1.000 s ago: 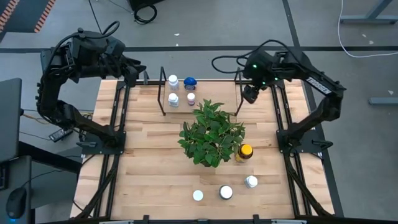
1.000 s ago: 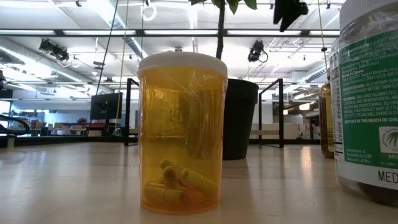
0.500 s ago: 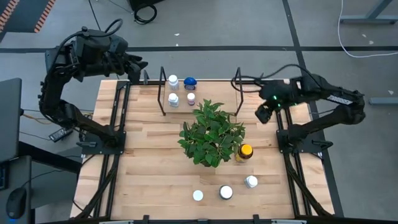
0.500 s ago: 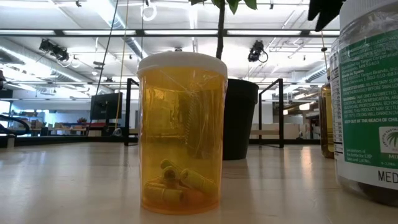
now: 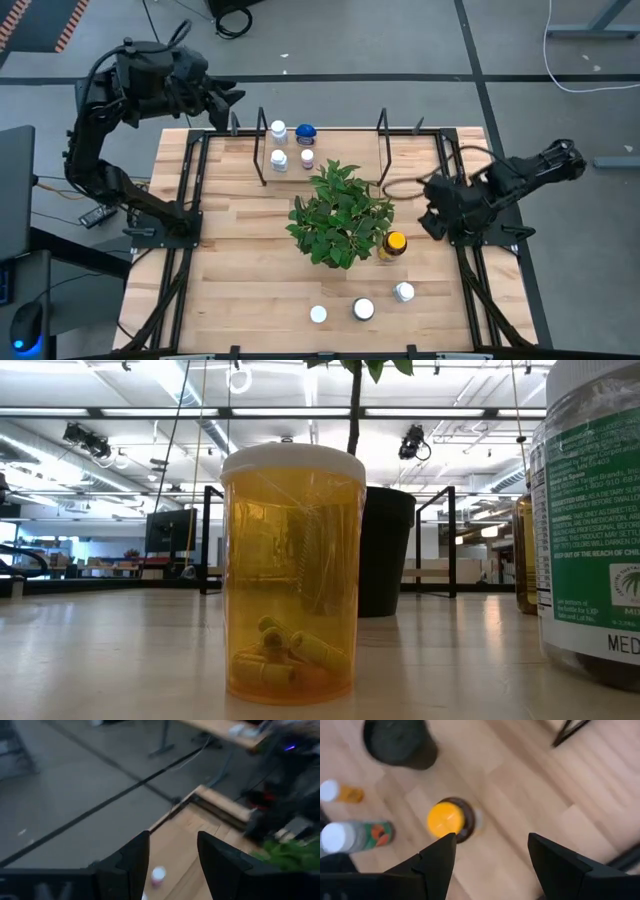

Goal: Pick and place medicine bottles onto shelf by color
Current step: Put the yellow pill bottle on the shelf

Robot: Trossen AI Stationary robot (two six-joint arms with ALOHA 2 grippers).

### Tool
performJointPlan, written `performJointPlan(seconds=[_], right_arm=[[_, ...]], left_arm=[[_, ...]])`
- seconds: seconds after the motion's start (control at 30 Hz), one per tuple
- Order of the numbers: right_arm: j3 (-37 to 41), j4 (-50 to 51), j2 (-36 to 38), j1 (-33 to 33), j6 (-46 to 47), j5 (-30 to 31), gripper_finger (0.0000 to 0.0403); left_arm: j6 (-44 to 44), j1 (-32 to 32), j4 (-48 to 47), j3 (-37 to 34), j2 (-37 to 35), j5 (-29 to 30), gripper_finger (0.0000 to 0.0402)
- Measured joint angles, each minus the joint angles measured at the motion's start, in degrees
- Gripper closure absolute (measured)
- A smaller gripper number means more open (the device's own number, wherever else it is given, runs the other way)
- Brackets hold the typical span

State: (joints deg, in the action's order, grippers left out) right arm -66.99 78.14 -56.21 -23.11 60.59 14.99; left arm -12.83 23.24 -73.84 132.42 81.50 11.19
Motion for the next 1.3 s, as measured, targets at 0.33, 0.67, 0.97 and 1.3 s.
performJointPlan(seconds=[0.33, 0.67, 0.97, 1.3], right_arm=[[7.47, -7.8, -0.04, -12.6, 8.53, 7.71, 0.0148], [12.14, -12.3, -0.13, -16.93, 6.39, 7.92, 0.0148], [11.13, -14.06, -5.1, -16.8, -2.32, 8.74, 0.0144], [11.15, -14.11, -9.19, -16.4, -7.06, 13.97, 0.0085]], left_arm=[[1.95, -2.98, 6.03, 0.02, 4.2, -19.78, 0.023], [-1.7, -10.74, 6.19, 0.02, 8.63, -18.85, 0.023], [-4.54, -16.98, 5.88, 0.02, 8.13, -10.11, 0.023], [-6.99, -22.11, 5.88, 0.02, 8.07, -6.45, 0.023]])
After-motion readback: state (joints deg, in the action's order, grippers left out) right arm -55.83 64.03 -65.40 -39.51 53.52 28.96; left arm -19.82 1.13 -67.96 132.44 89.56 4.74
